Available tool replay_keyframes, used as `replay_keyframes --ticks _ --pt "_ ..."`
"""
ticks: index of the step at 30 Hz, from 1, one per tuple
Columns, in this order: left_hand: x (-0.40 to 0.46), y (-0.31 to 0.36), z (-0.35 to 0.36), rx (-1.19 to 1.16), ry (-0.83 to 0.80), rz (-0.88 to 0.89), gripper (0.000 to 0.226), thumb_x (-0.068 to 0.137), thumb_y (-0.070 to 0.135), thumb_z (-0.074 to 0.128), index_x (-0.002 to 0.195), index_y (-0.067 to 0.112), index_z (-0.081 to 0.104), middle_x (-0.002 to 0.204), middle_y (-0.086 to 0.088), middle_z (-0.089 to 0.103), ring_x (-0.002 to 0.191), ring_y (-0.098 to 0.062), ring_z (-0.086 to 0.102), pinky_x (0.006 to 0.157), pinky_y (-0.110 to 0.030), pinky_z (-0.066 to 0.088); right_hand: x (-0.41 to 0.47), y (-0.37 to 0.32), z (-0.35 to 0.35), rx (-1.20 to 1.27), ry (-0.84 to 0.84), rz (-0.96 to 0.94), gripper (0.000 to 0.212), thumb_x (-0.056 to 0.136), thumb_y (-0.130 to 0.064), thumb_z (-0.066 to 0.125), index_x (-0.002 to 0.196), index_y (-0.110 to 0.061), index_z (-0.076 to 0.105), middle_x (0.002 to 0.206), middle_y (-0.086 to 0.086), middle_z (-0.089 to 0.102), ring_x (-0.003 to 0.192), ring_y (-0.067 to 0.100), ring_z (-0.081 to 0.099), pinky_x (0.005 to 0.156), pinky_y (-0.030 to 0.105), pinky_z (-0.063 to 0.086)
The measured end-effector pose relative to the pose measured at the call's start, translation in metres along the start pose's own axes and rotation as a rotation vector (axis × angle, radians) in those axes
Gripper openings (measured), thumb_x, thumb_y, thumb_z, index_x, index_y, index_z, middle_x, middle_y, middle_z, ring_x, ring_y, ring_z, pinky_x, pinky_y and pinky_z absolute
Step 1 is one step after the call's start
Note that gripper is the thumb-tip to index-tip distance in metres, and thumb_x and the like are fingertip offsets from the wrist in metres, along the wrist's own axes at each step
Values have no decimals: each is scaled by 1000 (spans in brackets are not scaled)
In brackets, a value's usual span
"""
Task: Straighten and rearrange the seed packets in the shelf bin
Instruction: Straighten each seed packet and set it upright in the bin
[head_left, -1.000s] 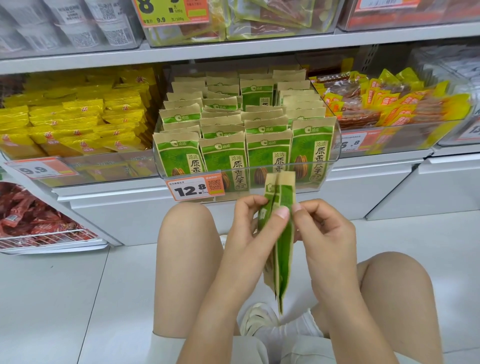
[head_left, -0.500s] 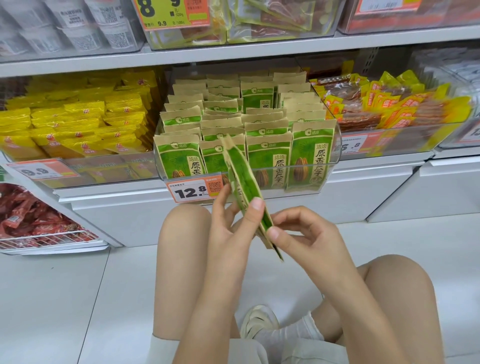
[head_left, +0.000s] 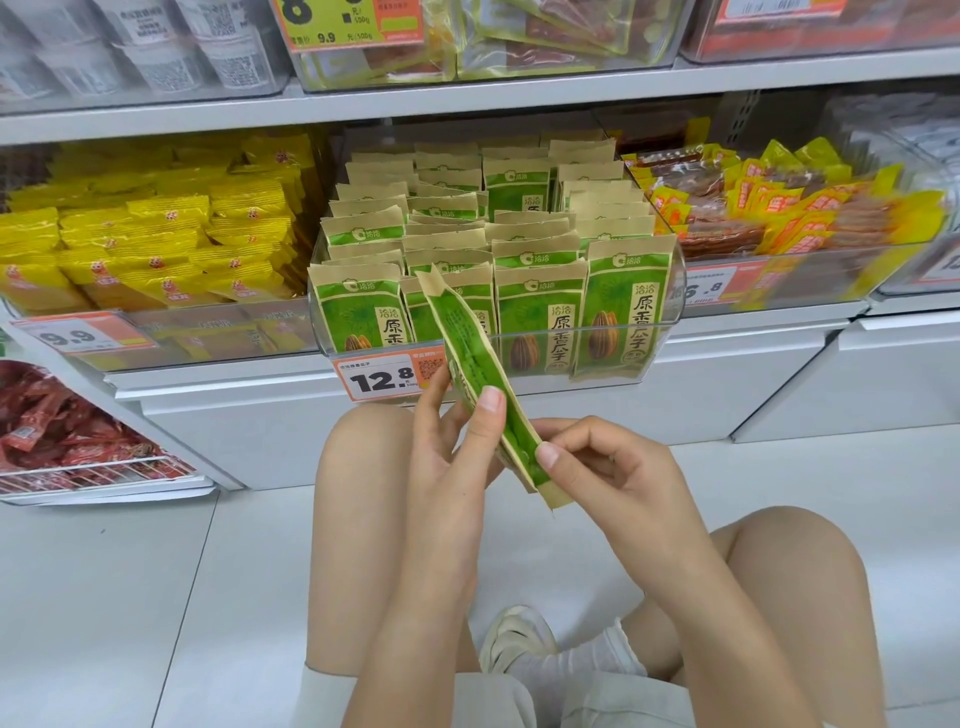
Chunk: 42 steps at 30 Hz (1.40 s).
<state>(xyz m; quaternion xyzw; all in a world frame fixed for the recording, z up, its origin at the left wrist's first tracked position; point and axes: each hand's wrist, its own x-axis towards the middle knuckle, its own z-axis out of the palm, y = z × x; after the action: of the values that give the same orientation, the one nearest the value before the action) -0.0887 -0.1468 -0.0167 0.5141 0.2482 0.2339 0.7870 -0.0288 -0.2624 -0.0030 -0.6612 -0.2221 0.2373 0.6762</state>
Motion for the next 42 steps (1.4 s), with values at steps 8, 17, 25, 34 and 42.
replay_keyframes --ticks 8,17,25,34,42 --pt "1 1 0 7 -43 -5 82 73 55 63 143 16 44 119 -4 65 114 -23 64 83 -30 52 -1 1 4 33 -7 -60 15 84 -21 61 70 -23 67 108 -8 72 104 10 67 84 19 49" --pt "0 4 2 -51 -31 -69 68 74 53 64 127 11 59 109 -4 67 106 -17 64 88 -31 49 -2 2 4 -23 28 -97 15 84 -22 63 70 -25 67 108 -11 72 104 9 66 89 23 50" --pt "-4 10 4 -138 18 -158 21 81 34 71 96 20 74 98 -5 71 96 -21 69 86 -47 57 -2 13 16 -350 4 -232 12 75 -40 66 75 -29 70 119 -24 63 112 2 60 93 14 41" --pt "4 33 -6 121 -194 -25 31 82 23 61 110 11 70 106 -12 74 97 -24 71 80 -32 59 37 -26 -29 0 -41 74 46 71 -27 74 115 -22 63 104 -5 74 90 6 67 69 21 53" --pt "38 62 18 285 -378 51 25 83 25 71 106 18 72 102 -3 76 91 -15 72 72 -21 54 77 -65 -74 -135 -280 99 31 58 -37 78 87 -25 76 92 2 75 77 11 68 63 21 53"
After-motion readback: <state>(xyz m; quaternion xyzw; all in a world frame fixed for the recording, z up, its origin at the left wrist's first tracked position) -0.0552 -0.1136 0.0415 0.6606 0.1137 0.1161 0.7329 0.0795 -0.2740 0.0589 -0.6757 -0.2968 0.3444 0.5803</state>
